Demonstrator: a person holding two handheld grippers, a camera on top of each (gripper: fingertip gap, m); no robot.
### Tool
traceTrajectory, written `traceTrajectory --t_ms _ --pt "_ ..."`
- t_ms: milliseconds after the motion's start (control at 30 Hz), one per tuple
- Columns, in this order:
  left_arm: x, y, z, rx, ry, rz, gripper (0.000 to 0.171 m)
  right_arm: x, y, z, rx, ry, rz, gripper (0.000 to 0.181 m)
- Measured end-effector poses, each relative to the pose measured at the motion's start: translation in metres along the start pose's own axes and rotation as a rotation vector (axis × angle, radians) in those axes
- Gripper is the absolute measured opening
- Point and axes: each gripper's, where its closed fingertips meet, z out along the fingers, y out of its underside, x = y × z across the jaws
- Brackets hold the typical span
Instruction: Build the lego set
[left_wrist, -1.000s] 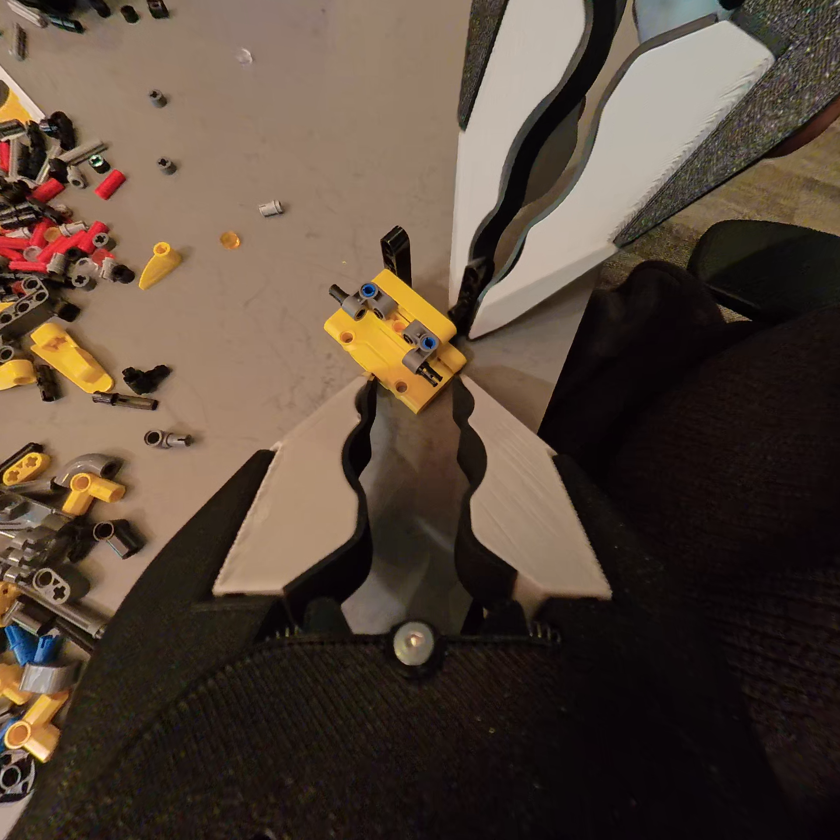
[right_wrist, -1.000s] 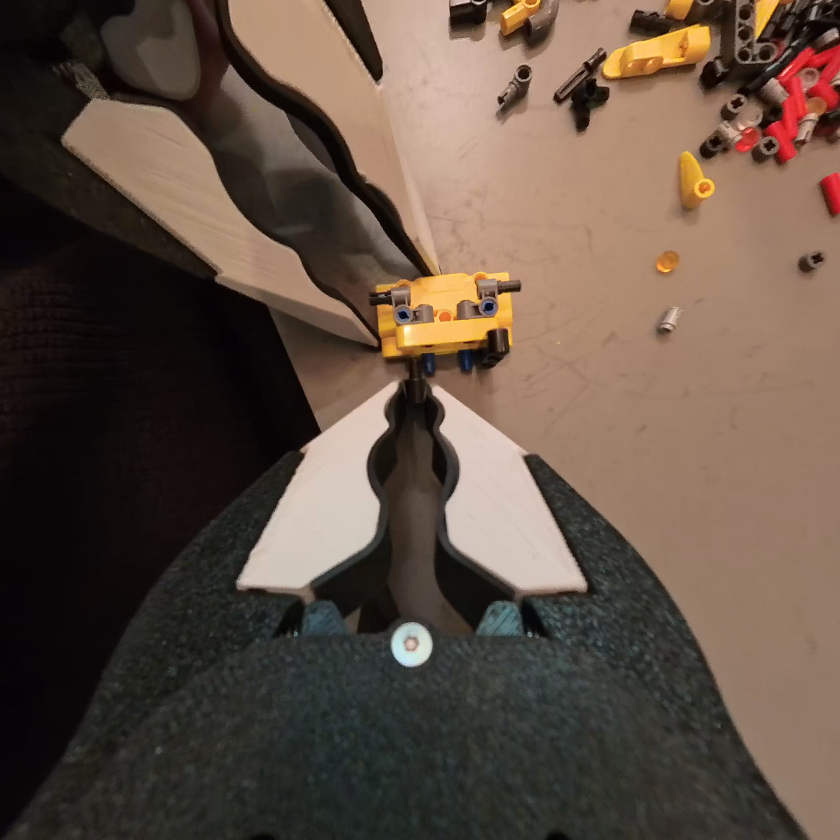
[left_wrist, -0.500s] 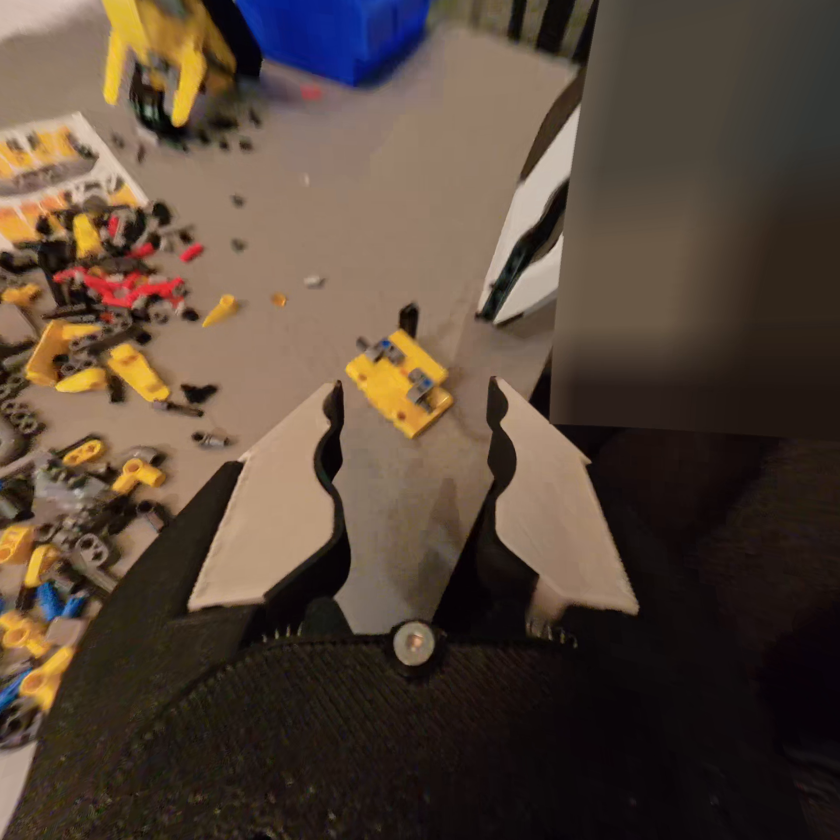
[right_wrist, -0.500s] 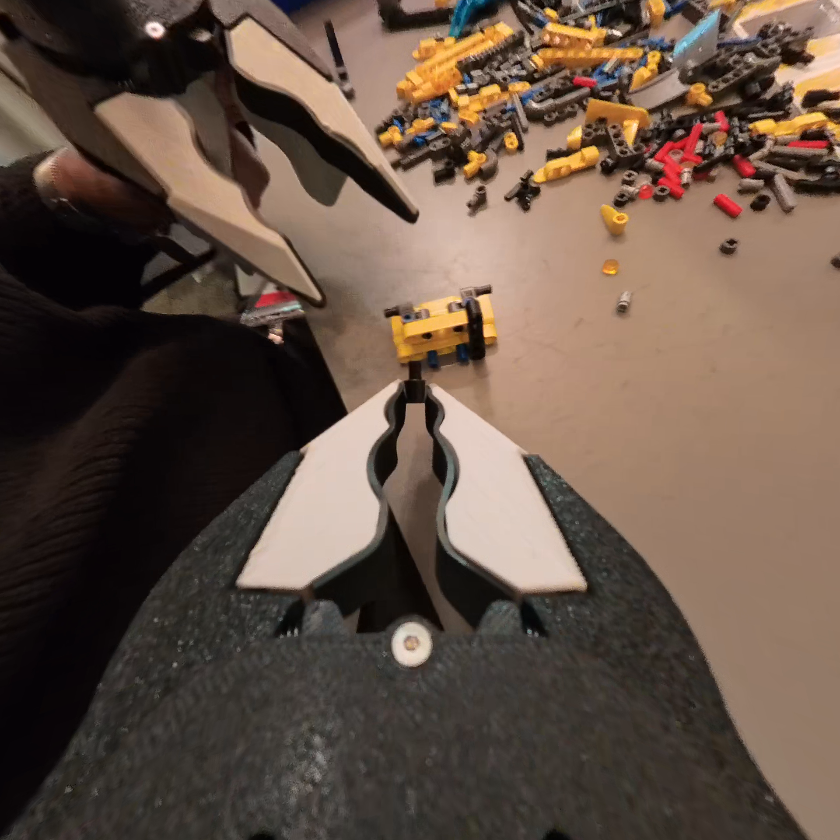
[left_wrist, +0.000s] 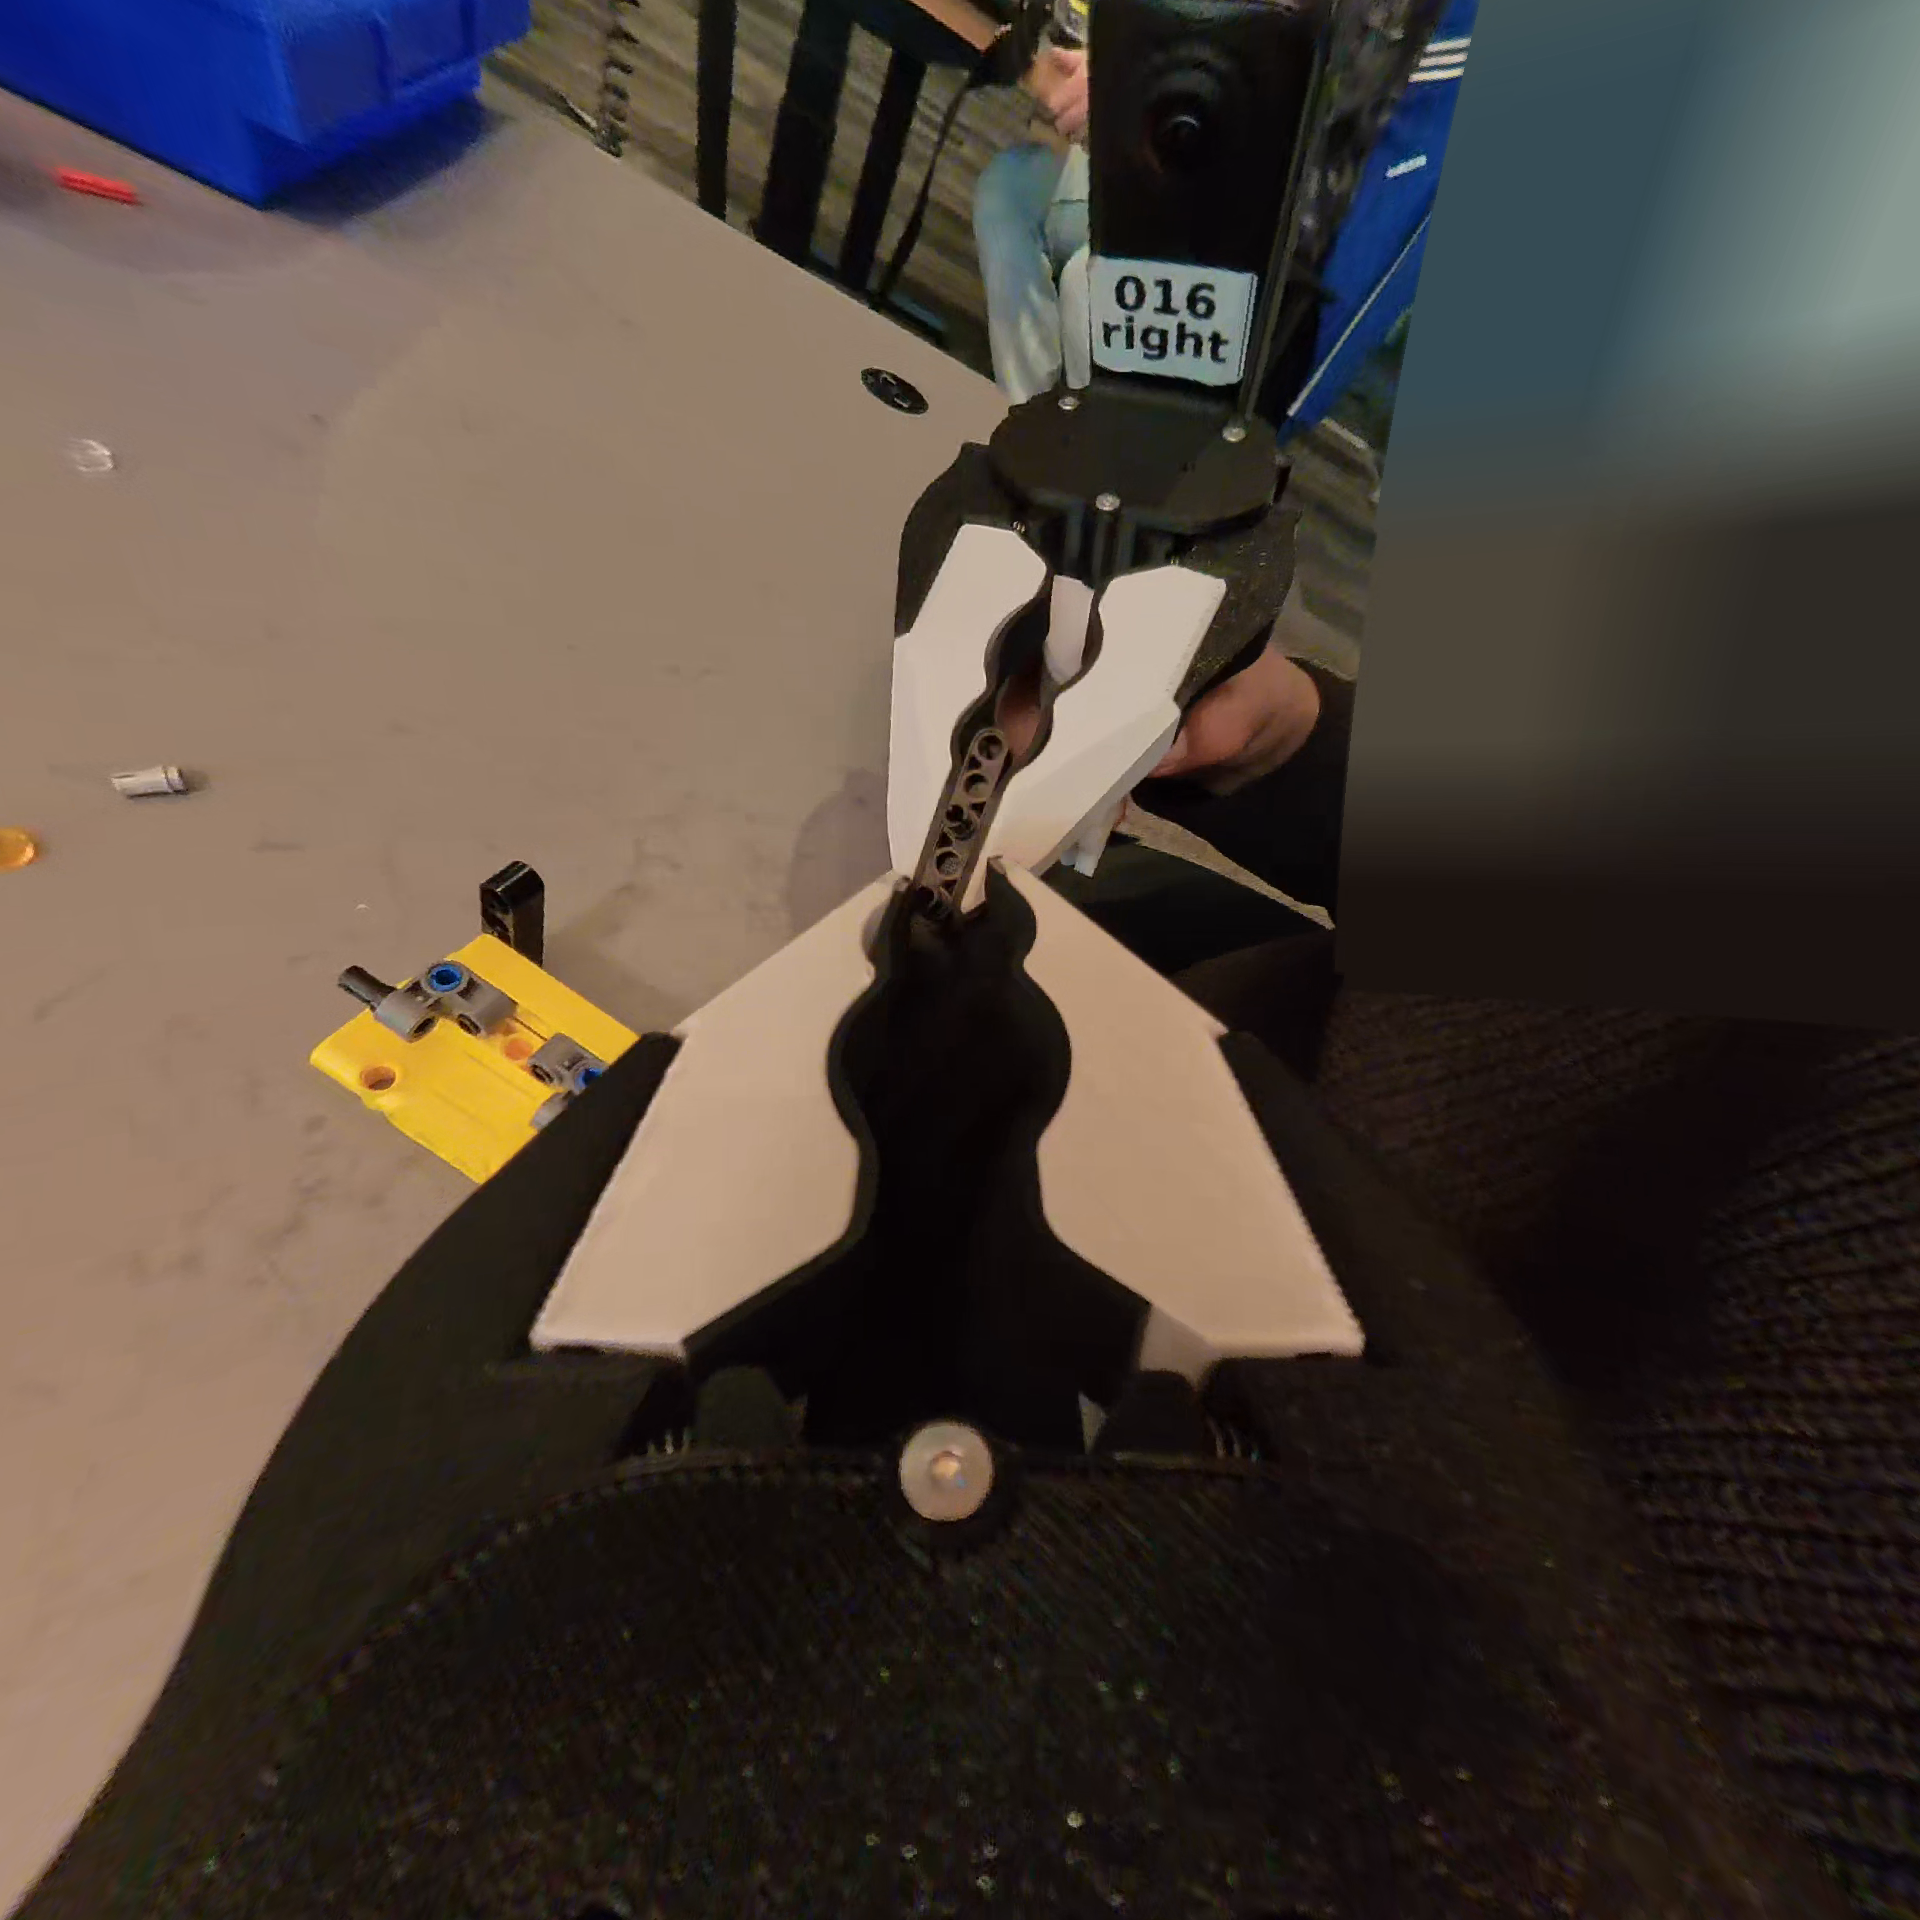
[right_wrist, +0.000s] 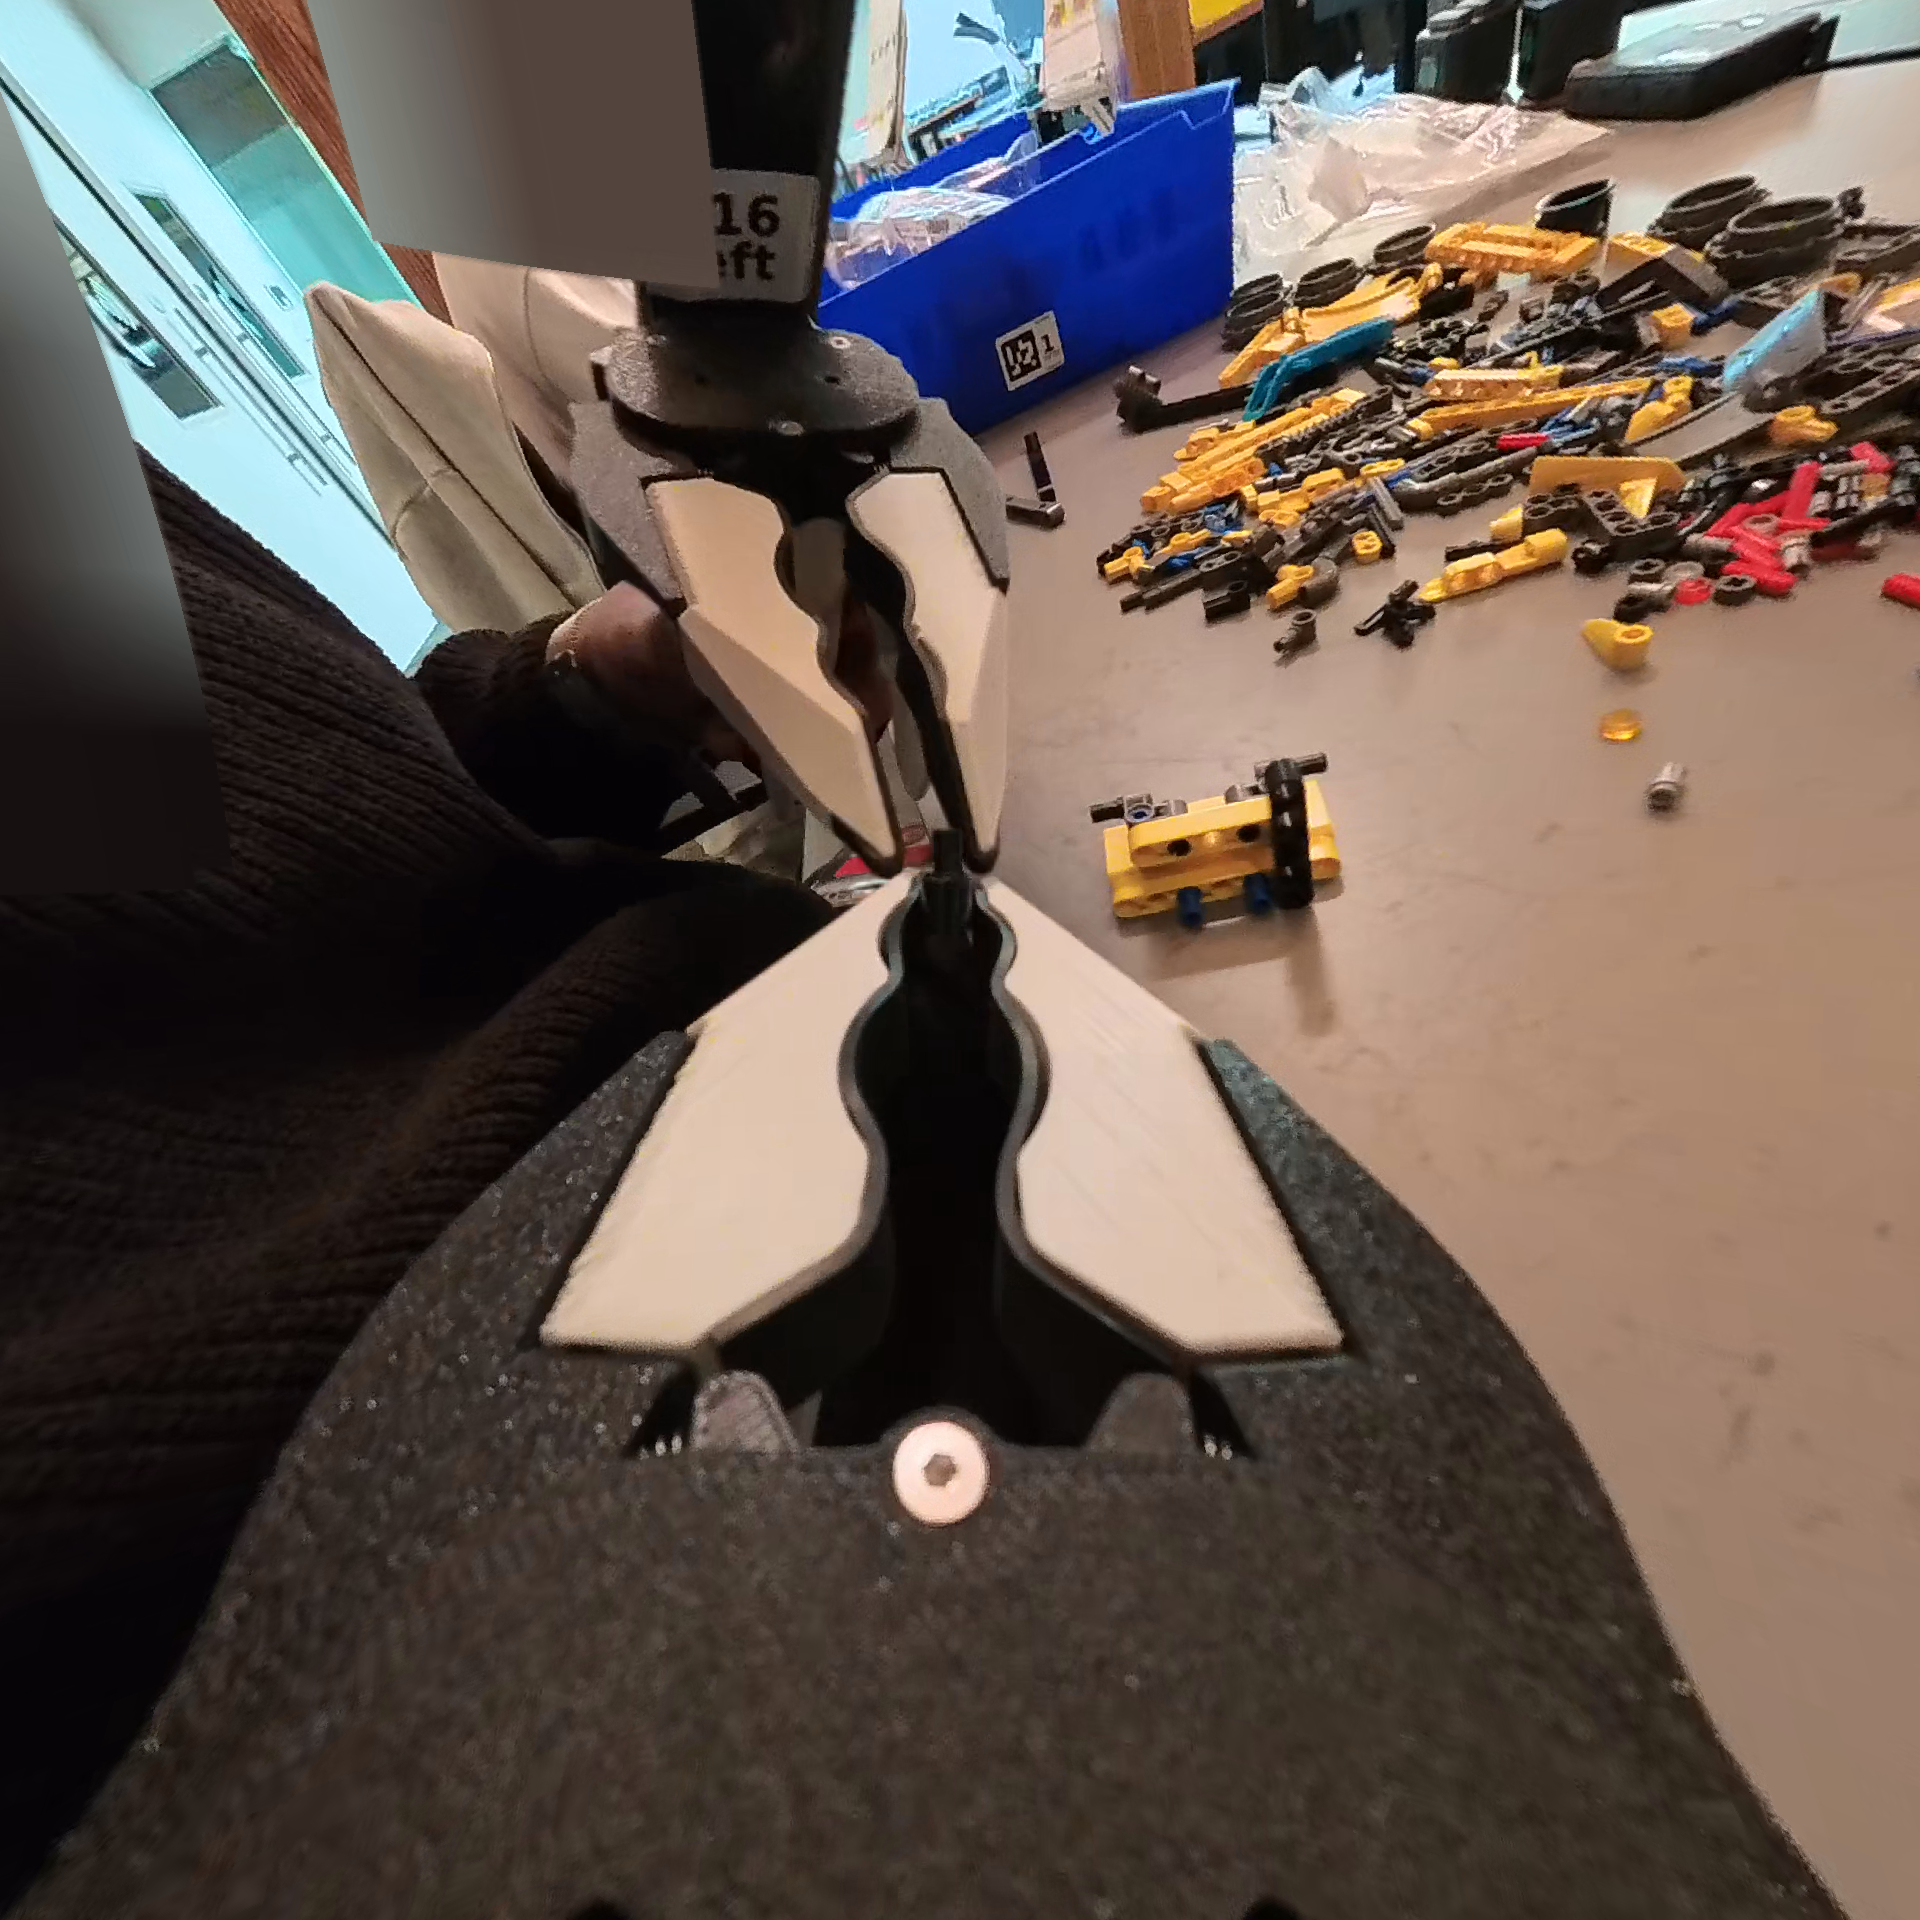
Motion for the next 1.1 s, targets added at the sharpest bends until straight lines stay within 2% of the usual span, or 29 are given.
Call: traceTrajectory --t_ms 100,333,433,567,833,933,1100 --pt "0.0 -0.004 -0.004 0.034 0.028 -0.041 0.003 -0.005 -0.006 0.0 0.039 -0.029 -0.02 0.006" --pt "0.001 -0.018 -0.016 0.155 0.101 -0.126 0.003 -0.006 -0.024 0.002 0.175 -0.02 -0.054 0.007" --pt "0.0 -0.026 -0.023 0.239 0.142 -0.184 0.002 0.0 -0.036 0.003 0.27 0.013 -0.013 0.02" --pt "-0.007 -0.024 -0.027 0.271 0.144 -0.233 0.002 0.002 -0.039 0.005 0.312 0.018 0.007 0.016" --pt "-0.007 -0.021 -0.03 0.281 0.155 -0.247 0.002 -0.002 -0.037 0.008 0.268 -0.003 -0.028 0.016" --pt "-0.007 -0.022 -0.028 0.285 0.164 -0.253 0.002 -0.004 -0.032 0.01 0.219 -0.028 0.0 0.007" --pt "-0.01 -0.018 -0.025 0.259 0.137 -0.237 0.002 0.0 -0.027 0.011 0.179 -0.014 0.0 0.007"
